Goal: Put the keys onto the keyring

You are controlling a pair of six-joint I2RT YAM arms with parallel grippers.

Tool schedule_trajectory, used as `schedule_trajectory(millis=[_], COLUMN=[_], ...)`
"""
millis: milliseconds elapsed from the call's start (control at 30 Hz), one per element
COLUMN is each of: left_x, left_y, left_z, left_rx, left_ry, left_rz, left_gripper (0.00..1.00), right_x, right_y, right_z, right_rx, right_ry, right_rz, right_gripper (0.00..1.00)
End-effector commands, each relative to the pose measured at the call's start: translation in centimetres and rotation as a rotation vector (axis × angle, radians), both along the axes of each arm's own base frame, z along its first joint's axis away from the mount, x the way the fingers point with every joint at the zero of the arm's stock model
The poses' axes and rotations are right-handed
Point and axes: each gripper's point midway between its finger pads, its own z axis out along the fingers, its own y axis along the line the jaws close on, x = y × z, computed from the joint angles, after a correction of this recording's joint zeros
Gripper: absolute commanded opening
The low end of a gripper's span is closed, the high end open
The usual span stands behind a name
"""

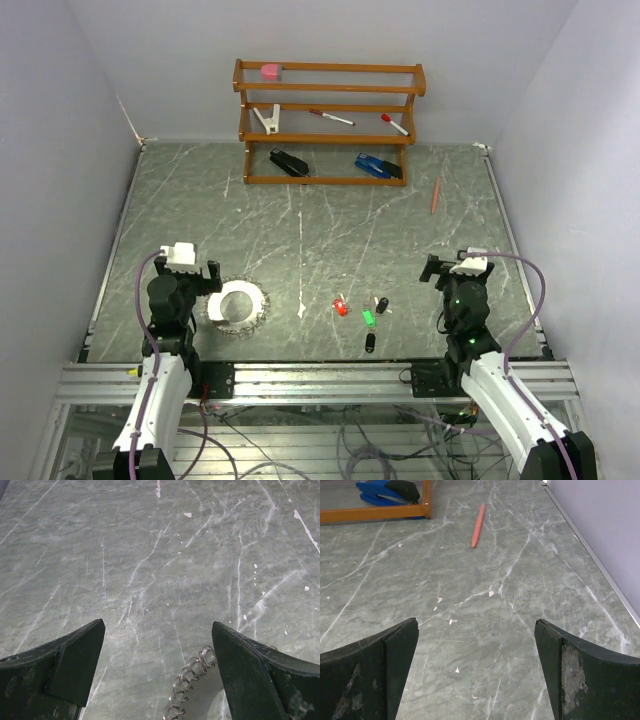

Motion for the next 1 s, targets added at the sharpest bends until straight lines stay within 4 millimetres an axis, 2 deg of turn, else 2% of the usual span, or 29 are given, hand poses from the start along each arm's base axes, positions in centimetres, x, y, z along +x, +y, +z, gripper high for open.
schedule_trajectory(millis=[0, 267, 400, 700, 767, 867, 967], left_x=[0.6, 0.6, 0.5, 0.3, 0.5, 1.0, 1.8], left_y=[0.0, 0.0, 0.0, -1.1, -1.1, -1.2, -1.9], left_z=[1.9, 1.9, 1.9, 2.0, 2.7, 3.8, 4.7], left_rx=[0.009, 0.007, 0.009, 0.018, 0.016, 0.014, 0.015], left_ry=[-0.064, -0.063, -0.065, -0.071, -0.080, -0.037, 0.013], left_rz=[-0.011, -0.012, -0.011, -0.085, -0.083, -0.094, -0.144], left_gripper=[0.99, 0.99, 0.99, 1.00, 1.00, 0.99, 0.95], right_x=[-1.0, -1.0, -1.2, -1.2, -0.9, 1.0, 3.1], right_y=[-0.5, -0.6, -1.3, -1.8, -2.2, -1.6, -0.6], right_z=[-3.3, -3.4, -3.3, -2.8, -1.8, 3.2, 6.4], right_rx=[-0.019, -0.019, -0.002, 0.007, 0.001, 0.021, 0.008], right_ry=[0.058, 0.059, 0.051, 0.043, 0.064, 0.082, 0.155], right_rz=[-0.013, -0.013, -0.065, -0.102, -0.128, -0.138, -0.114], right_gripper=[1.00, 1.00, 1.00, 1.00, 1.00, 1.00, 1.00])
